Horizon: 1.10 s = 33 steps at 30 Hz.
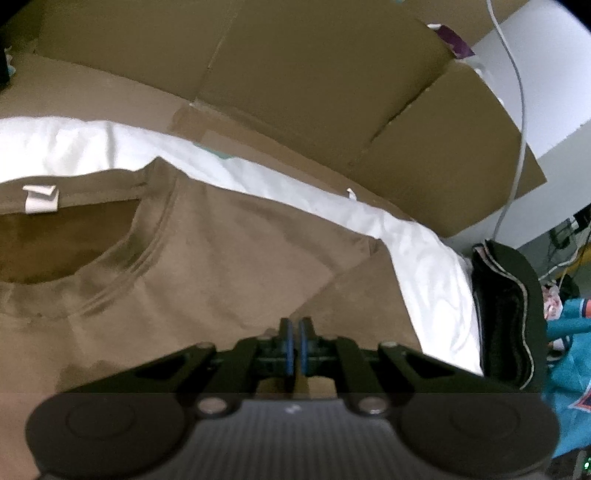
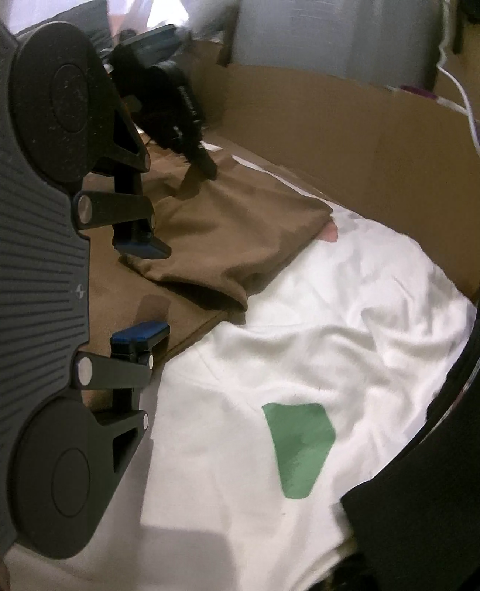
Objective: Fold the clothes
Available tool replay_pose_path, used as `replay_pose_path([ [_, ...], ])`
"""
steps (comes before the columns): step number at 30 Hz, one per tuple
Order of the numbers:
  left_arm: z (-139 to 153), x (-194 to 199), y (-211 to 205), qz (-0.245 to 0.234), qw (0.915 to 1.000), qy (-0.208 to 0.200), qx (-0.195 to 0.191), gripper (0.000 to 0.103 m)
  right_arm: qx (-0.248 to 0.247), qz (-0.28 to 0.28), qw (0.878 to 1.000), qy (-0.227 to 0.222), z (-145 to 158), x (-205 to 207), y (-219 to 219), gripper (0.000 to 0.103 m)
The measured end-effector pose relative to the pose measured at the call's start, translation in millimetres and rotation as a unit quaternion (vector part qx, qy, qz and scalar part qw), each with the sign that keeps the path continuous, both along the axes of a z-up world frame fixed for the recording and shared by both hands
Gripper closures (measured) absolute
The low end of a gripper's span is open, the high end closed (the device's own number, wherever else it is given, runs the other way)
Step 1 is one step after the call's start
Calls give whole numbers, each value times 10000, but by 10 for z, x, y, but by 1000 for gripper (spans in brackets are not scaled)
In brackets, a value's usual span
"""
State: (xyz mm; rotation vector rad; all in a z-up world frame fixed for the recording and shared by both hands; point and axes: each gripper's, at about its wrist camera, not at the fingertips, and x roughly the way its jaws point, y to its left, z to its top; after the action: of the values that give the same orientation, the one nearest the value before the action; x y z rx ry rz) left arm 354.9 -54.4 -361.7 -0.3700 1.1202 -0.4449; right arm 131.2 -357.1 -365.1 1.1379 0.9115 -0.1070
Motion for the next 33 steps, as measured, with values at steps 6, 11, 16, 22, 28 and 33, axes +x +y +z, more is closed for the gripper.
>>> replay_pose_path([
  [6, -63, 27, 4, 31, 9999, 116, -46, 96, 257, -76, 9996, 24, -68, 56, 99, 58],
  [11, -122, 33, 16, 87, 9999, 140, -38, 95, 442, -76, 9990, 77, -118, 106, 227, 58],
  [16, -119, 33, 37, 80, 9999, 90, 2, 97, 620, -147, 9979, 139, -172, 143, 320, 57],
  [22, -61, 20, 87, 129, 9999, 38, -72, 99, 636, -189, 9977, 142, -186, 263, 381, 58],
  [28, 61, 14, 170, 241, 9996, -91, -137, 99, 555, 40, 9984, -91, -99, 331, 423, 100],
  [33, 106, 55, 240, 385, 9990, -105, -193, 99, 584, 171, 9977, -288, -13, 345, 489, 101],
])
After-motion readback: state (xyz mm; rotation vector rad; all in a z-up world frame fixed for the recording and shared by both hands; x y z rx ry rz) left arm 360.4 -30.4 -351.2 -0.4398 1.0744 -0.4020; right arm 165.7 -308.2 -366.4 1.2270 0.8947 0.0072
